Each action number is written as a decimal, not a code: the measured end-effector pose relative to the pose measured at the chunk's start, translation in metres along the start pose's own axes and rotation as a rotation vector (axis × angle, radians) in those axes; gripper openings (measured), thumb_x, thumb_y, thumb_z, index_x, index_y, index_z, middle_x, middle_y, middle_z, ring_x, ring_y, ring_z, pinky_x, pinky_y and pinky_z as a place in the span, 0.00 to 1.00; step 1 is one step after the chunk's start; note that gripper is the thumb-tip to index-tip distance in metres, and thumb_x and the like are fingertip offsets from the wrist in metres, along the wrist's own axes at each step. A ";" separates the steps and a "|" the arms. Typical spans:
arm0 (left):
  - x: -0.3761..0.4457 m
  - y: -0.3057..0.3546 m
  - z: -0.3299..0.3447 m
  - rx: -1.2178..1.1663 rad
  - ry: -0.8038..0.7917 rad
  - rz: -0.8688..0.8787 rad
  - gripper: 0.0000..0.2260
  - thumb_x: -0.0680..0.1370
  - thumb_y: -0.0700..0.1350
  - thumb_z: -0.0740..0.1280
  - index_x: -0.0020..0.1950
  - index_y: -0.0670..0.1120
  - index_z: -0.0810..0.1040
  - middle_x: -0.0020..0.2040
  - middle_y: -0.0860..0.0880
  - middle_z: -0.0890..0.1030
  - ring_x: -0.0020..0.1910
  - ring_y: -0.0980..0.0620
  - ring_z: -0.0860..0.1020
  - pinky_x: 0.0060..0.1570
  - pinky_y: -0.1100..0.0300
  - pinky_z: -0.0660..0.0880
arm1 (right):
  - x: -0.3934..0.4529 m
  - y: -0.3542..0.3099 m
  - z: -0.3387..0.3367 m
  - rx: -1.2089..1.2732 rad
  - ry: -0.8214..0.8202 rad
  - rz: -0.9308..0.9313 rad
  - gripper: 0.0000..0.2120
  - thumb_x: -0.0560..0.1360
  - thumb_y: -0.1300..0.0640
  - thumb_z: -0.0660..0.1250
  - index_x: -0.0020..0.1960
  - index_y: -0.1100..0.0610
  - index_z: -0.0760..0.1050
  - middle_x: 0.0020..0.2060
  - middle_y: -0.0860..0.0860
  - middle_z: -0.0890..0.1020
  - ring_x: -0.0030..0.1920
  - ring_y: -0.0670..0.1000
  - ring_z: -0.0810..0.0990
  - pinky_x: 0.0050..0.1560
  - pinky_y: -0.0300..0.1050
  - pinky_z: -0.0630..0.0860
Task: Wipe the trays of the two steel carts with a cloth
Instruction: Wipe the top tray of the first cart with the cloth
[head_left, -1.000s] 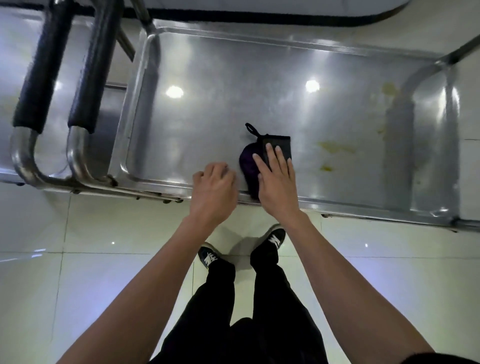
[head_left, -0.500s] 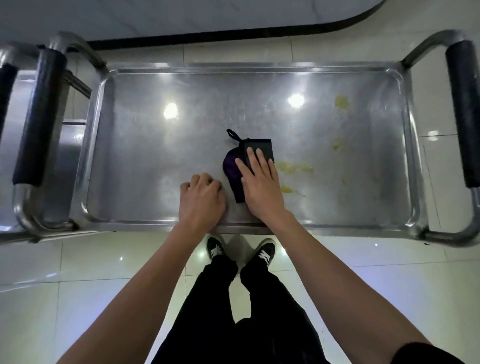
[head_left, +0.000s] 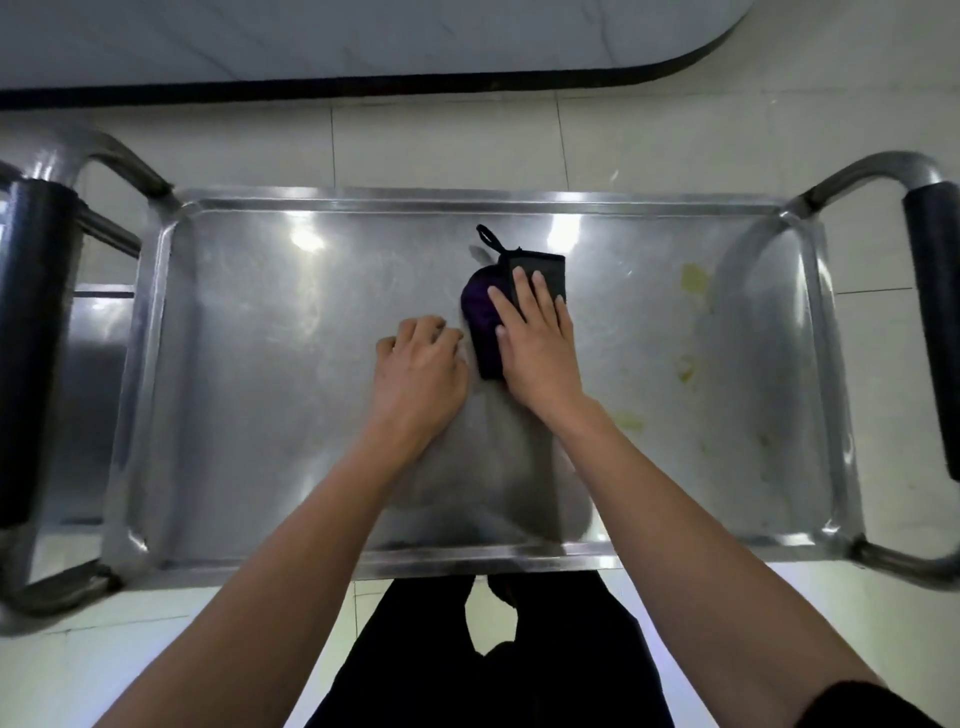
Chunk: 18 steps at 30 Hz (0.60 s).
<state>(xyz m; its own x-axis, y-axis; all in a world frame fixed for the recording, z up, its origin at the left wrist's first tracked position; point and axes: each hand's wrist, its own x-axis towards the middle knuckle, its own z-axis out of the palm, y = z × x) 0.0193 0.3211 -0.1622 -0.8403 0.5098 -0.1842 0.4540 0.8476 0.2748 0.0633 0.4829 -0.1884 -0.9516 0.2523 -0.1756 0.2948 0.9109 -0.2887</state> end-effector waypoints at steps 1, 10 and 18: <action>0.007 0.000 -0.002 -0.003 -0.005 0.001 0.15 0.81 0.49 0.60 0.63 0.48 0.79 0.65 0.48 0.76 0.66 0.46 0.71 0.60 0.46 0.69 | 0.009 0.001 -0.003 0.001 -0.002 0.006 0.24 0.84 0.52 0.50 0.80 0.49 0.56 0.81 0.52 0.49 0.81 0.54 0.43 0.79 0.55 0.45; 0.056 0.019 -0.006 -0.019 0.025 0.010 0.14 0.80 0.49 0.60 0.62 0.48 0.78 0.66 0.48 0.76 0.67 0.46 0.70 0.61 0.45 0.69 | 0.080 0.016 -0.022 -0.012 -0.029 -0.021 0.24 0.84 0.54 0.51 0.80 0.50 0.56 0.81 0.52 0.49 0.81 0.54 0.43 0.79 0.55 0.45; 0.067 0.050 0.001 -0.028 0.017 -0.031 0.14 0.80 0.48 0.61 0.63 0.48 0.78 0.66 0.48 0.75 0.67 0.46 0.70 0.62 0.45 0.69 | 0.083 0.053 -0.033 0.035 -0.041 -0.042 0.24 0.84 0.54 0.51 0.79 0.49 0.58 0.81 0.51 0.49 0.80 0.53 0.44 0.79 0.55 0.45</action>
<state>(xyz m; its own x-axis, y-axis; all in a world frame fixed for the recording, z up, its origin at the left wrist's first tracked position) -0.0145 0.3975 -0.1618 -0.8586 0.4810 -0.1773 0.4198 0.8582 0.2952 -0.0030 0.5627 -0.1877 -0.9590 0.2001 -0.2005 0.2583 0.9083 -0.3291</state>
